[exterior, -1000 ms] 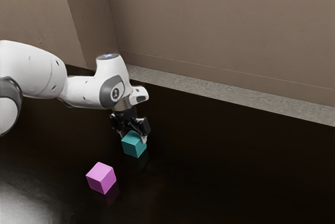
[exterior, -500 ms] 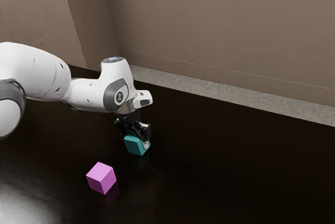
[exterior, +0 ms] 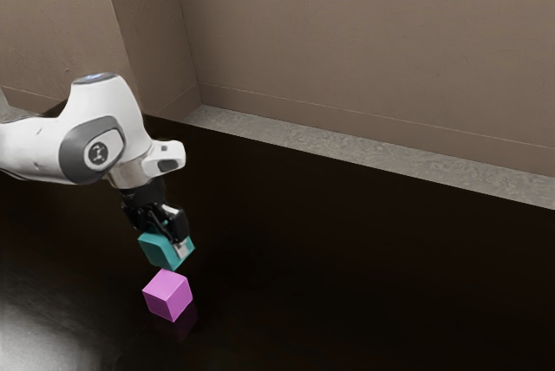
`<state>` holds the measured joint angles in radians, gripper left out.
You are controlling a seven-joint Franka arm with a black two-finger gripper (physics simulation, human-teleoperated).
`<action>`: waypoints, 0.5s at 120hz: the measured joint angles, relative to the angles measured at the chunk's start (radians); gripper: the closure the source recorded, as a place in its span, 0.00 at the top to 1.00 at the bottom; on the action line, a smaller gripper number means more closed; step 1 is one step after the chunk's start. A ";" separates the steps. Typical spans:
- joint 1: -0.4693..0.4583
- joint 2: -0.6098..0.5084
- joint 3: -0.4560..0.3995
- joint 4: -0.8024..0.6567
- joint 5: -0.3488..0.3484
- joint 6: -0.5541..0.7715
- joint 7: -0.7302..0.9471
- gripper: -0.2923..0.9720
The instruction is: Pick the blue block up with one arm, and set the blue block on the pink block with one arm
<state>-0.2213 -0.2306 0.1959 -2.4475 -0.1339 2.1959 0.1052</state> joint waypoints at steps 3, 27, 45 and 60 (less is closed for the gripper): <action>0.000 0.010 0.000 -0.007 0.008 -0.004 -0.002 0.47; 0.000 -0.020 0.001 -0.045 0.045 0.015 -0.020 0.47; -0.001 -0.003 0.001 -0.094 0.071 0.112 -0.035 0.47; 0.000 0.045 0.006 -0.096 0.083 0.155 -0.048 0.47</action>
<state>-0.2209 -0.1860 0.2015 -2.5438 -0.0510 2.3512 0.0572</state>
